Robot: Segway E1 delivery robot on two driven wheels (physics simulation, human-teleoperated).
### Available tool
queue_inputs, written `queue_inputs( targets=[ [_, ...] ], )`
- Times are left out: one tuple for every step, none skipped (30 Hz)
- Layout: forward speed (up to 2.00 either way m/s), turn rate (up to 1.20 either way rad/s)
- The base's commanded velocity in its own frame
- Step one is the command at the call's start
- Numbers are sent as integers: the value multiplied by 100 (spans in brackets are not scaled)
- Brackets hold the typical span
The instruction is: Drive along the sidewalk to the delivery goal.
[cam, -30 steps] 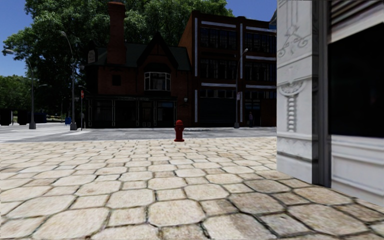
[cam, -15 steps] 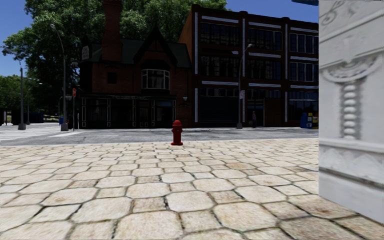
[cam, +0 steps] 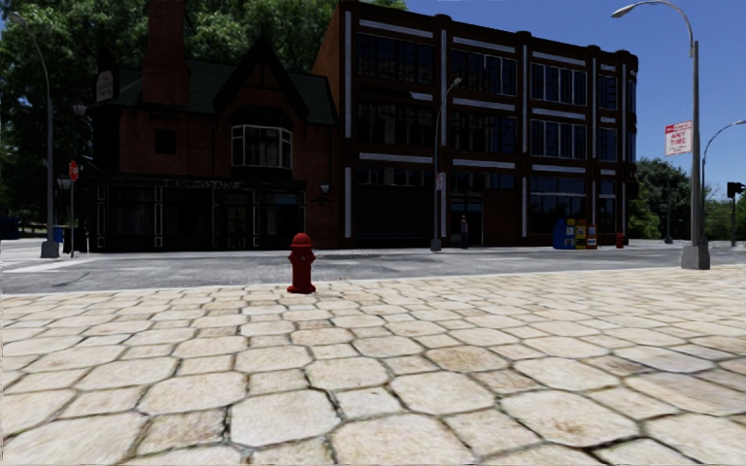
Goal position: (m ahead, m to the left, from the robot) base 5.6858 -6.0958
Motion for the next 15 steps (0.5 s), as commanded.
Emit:
queue_inputs(
  targets=[
    [200, -44],
    [199, -44],
    [193, -44],
    [191, -44],
    [191, -44],
    [190, -44],
    [189, -44],
    [189, -44],
    [189, -44],
    [189, -44],
    [189, -44],
    [189, -44],
    [189, -44],
    [189, -47],
    [189, -47]
  ],
)
